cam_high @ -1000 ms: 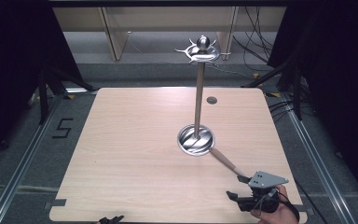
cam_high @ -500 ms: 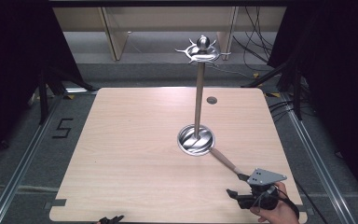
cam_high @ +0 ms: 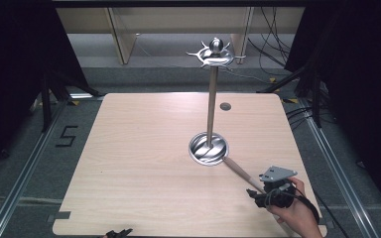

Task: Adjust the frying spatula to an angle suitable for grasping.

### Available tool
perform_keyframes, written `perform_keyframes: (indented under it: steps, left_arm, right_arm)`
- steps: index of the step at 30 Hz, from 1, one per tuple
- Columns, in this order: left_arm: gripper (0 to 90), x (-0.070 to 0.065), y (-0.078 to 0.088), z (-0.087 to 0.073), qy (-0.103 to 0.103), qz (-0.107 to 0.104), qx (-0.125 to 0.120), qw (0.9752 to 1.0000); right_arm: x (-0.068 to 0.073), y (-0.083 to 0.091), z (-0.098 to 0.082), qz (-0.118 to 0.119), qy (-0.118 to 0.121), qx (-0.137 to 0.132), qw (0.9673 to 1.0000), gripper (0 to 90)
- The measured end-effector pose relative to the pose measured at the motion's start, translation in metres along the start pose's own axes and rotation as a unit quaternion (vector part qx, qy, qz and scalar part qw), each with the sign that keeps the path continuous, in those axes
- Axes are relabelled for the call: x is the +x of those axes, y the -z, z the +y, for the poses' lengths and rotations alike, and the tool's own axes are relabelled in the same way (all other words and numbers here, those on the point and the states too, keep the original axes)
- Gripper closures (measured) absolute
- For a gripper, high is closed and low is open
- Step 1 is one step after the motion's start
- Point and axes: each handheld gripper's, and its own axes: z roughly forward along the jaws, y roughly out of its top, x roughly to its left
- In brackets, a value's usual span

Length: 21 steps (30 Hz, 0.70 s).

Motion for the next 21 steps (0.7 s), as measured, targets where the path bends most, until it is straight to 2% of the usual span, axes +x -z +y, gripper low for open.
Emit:
perform_keyframes:
  steps: [1,2,4,5,8,9,11,12,13,15,17,18,19,20,21]
  left_arm:
    - [17.9,0.001,0.001,0.0,-0.001,-0.006,0.003,1.0]
    - [17.9,0.001,0.001,0.0,-0.001,-0.003,0.001,1.0]
    - [17.9,0.001,0.002,0.001,-0.002,-0.009,0.003,1.0]
    - [17.8,0.001,0.002,0.0,0.0,-0.012,0.001,0.9999]
    - [17.9,0.001,0.002,0.0,0.001,-0.006,0.0,1.0]
    - [17.9,0.001,0.002,0.0,0.001,-0.003,0.0,1.0]
    - [17.8,0.001,0.002,0.0,0.0,-0.002,0.001,1.0]
    - [17.9,0.0,0.002,0.0,0.0,0.006,0.0,1.0]
    - [17.9,0.001,0.003,0.0,-0.001,-0.001,0.001,1.0]
    - [17.9,0.001,0.003,0.0,0.001,0.0,-0.001,1.0]
    - [17.8,0.001,0.003,0.0,0.001,-0.001,0.0,1.0]
    - [17.8,0.001,0.003,0.0,0.001,-0.001,0.0,1.0]
    - [17.8,0.001,0.003,0.0,0.001,-0.001,0.0,1.0]
    - [17.8,0.001,0.003,0.0,0.0,-0.001,0.0,1.0]
    - [17.8,0.001,0.003,0.0,0.0,-0.002,0.0,1.0]
  right_arm:
    - [-0.002,-0.001,0.0,-0.002,0.002,0.004,1.0,33.7]
    - [-0.004,-0.002,0.001,-0.002,0.004,0.014,0.9999,33.7]
    - [-0.006,-0.004,0.002,-0.009,0.006,0.015,0.9998,33.8]
    - [-0.011,-0.006,0.005,-0.014,0.003,0.026,0.9995,34.0]
    - [-0.015,-0.009,0.01,-0.015,-0.002,0.026,0.9995,34.3]
    - [-0.015,-0.008,0.013,-0.011,-0.007,0.033,0.9993,34.2]
    - [-0.018,-0.011,0.017,-0.011,-0.005,0.035,0.9993,34.3]
    - [-0.019,-0.012,0.019,-0.01,-0.006,0.04,0.9992,34.3]
    - [-0.02,-0.012,0.021,-0.009,-0.005,0.041,0.9991,34.3]
    - [-0.021,-0.016,0.024,-0.003,-0.004,0.063,0.998,34.3]
    - [-0.022,-0.019,0.027,0.004,-0.002,0.073,0.9973,33.9]
    - [-0.023,-0.021,0.028,0.004,0.007,0.07,0.9975,33.9]
    - [-0.022,-0.023,0.03,0.008,0.001,0.079,0.9968,34.1]
    - [-0.024,-0.024,0.031,0.011,0.007,0.084,0.9964,34.6]
    - [-0.023,-0.026,0.032,0.013,-0.004,0.089,0.996,35.2]
